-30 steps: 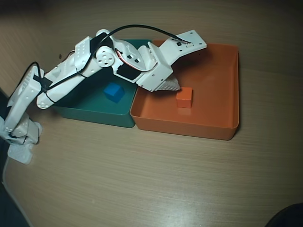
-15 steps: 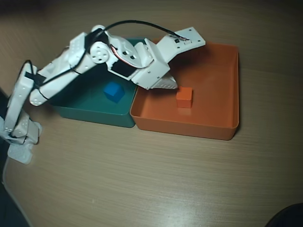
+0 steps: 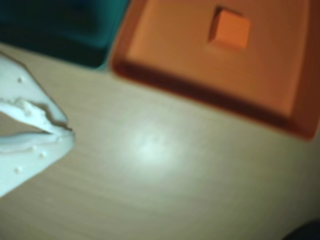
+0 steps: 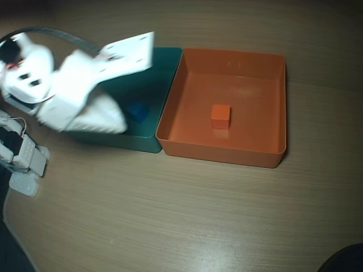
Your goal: Grasp a cube and put it in the box.
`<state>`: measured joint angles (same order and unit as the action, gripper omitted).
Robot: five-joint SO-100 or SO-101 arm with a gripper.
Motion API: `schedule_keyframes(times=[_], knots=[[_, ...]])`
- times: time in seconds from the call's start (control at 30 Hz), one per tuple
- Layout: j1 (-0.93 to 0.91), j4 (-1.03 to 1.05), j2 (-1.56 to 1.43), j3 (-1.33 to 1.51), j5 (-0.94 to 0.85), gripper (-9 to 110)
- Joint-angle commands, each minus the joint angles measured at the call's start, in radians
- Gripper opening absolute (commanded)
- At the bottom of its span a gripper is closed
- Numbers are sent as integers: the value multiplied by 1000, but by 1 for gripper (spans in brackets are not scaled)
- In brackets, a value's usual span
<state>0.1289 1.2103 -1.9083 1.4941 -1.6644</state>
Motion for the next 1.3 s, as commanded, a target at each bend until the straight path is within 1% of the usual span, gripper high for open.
schedule_keyframes(times=[0.0,0.2,0.8,0.93,1.27], knots=[[-66,-20,-284,178,-3,-6],[-146,-20,-611,494,-3,-6],[-161,-20,-1450,1149,-3,-6],[-161,-28,-1440,1173,-3,-6],[-160,-120,-1443,1181,-3,-6]])
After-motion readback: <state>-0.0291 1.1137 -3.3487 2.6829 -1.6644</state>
